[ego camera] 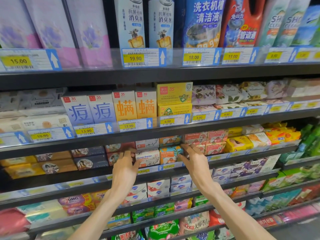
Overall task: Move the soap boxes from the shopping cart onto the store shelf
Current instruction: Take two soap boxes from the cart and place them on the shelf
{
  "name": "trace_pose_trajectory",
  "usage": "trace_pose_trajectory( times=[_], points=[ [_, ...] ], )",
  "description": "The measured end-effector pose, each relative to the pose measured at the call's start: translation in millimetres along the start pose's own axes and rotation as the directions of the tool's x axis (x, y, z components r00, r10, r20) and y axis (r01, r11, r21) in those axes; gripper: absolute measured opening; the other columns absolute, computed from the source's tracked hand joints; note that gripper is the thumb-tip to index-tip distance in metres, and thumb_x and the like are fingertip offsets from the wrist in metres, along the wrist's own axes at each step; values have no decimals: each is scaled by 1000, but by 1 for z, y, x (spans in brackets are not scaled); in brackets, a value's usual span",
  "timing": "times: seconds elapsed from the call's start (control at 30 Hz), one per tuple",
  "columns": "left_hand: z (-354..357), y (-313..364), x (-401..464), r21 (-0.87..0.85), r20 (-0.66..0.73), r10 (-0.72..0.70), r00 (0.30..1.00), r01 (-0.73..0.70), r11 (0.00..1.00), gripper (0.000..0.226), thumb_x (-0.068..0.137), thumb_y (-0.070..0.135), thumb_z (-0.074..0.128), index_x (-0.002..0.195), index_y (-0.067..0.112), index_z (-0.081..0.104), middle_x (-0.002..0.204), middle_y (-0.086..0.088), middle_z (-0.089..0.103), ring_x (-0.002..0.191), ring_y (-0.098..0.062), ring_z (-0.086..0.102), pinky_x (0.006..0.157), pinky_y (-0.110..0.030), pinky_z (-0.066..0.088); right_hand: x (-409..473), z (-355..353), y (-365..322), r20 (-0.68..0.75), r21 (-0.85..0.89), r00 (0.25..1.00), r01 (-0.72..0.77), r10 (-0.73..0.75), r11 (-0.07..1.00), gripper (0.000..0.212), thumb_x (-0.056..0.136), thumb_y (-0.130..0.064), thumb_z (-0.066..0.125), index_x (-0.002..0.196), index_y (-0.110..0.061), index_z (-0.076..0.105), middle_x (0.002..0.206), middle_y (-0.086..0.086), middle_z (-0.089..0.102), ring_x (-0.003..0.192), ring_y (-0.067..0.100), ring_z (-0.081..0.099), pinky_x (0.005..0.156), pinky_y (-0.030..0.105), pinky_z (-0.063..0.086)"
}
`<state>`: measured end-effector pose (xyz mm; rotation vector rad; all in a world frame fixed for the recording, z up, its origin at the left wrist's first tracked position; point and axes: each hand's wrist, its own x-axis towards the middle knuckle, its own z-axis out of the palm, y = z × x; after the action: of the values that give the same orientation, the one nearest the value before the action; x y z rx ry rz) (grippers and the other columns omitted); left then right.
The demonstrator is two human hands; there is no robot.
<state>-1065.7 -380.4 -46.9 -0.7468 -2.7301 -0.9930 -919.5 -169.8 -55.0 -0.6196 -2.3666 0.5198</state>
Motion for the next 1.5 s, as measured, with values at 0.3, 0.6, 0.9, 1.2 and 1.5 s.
trace_pose_trajectory(
  times=[0.3, 0.6, 0.9, 1.2, 1.5],
  points=[
    [2, 1, 2, -10, 15, -6, 1000, 7, 1000, 33, 92, 36, 69, 116, 16, 60, 107, -4, 66, 96, -27, 69, 80, -42, 60, 7, 13, 5, 2, 28, 1000, 27, -27, 999, 33, 91, -4, 64, 120, -18, 58, 121, -4, 49, 100, 16, 58, 85, 34, 57],
    [11, -2, 7, 6, 29, -20, 999, 19, 1000, 36, 92, 40, 69, 118, 18, 59, 110, -4, 64, 95, -28, 68, 81, -43, 59, -22, 15, -1, 1, -182, 944, 326, -331, 928, 21, 92, -22, 62, 111, -20, 72, 106, -6, 72, 96, 13, 67, 86, 29, 55],
    [6, 6, 2, 46, 31, -36, 999, 34, 998, 39, 95, 36, 66, 125, 14, 58, 119, -9, 63, 107, -30, 65, 89, -44, 57, -27, 16, -2, 12, -181, 932, 358, -362, 916, 26, 95, -23, 58, 117, -22, 71, 116, -7, 72, 106, 11, 67, 100, 30, 50],
    [-17, 16, -30, 47, -112, -9, 994, 14, 999, 36, 92, 40, 69, 120, 21, 57, 113, 4, 67, 100, -19, 67, 77, -36, 58, -32, 10, -13, 54, -37, 911, 411, -409, 911, 29, 95, -18, 59, 122, -19, 69, 124, -6, 69, 115, 11, 63, 104, 30, 48],
    [-108, -90, -150, 320, -214, -9, 977, 79, 944, 44, 93, 38, 64, 134, 27, 53, 130, 8, 55, 121, -18, 53, 99, -37, 48, -60, 65, -143, 133, 292, 647, 698, -750, 654, 26, 94, -25, 55, 112, -19, 73, 112, -5, 73, 101, 14, 68, 89, 28, 55]
  ],
)
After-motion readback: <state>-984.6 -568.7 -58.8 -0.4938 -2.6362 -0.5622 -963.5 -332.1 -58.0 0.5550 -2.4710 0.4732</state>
